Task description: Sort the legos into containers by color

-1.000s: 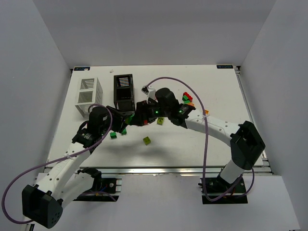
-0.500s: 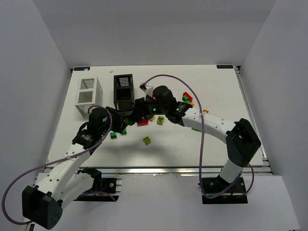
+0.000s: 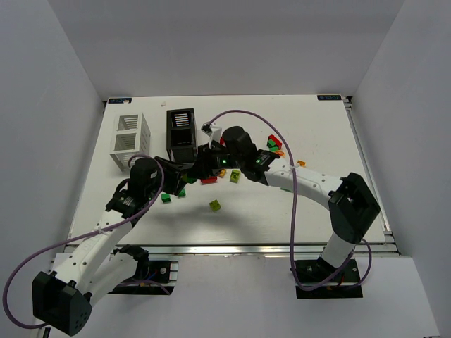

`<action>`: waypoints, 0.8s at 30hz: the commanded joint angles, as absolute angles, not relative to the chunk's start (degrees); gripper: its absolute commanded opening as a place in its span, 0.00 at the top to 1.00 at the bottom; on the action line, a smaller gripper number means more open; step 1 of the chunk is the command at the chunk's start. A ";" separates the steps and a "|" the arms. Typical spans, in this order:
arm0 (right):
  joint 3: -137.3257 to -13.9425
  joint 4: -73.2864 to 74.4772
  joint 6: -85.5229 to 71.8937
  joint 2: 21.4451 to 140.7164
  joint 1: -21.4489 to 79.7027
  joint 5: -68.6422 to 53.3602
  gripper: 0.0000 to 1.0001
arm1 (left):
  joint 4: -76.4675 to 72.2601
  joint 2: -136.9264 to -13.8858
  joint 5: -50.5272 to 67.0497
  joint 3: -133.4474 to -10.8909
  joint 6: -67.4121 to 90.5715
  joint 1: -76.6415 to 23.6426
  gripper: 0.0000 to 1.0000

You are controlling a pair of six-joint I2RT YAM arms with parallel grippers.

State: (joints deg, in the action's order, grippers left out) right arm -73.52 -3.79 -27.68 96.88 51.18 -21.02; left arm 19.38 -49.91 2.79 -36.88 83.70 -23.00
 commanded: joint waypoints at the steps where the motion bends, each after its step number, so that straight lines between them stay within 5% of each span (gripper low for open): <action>1: -75.24 -6.85 -27.60 97.38 51.24 -23.64 0.74 | 17.75 -48.52 2.99 -37.35 84.20 -23.29 1.00; 7: -72.87 -7.03 -25.84 95.28 51.24 -25.93 1.00 | 21.18 -47.99 -1.21 -39.55 82.53 -23.29 1.00; 17: -65.92 -5.36 -19.61 87.11 51.06 -28.74 1.00 | 26.54 -50.45 -6.14 -45.35 76.30 -23.20 1.00; 24: -64.34 -0.18 -0.72 83.06 45.81 -27.33 1.00 | 38.29 -55.80 -13.70 -56.59 64.00 -23.20 1.00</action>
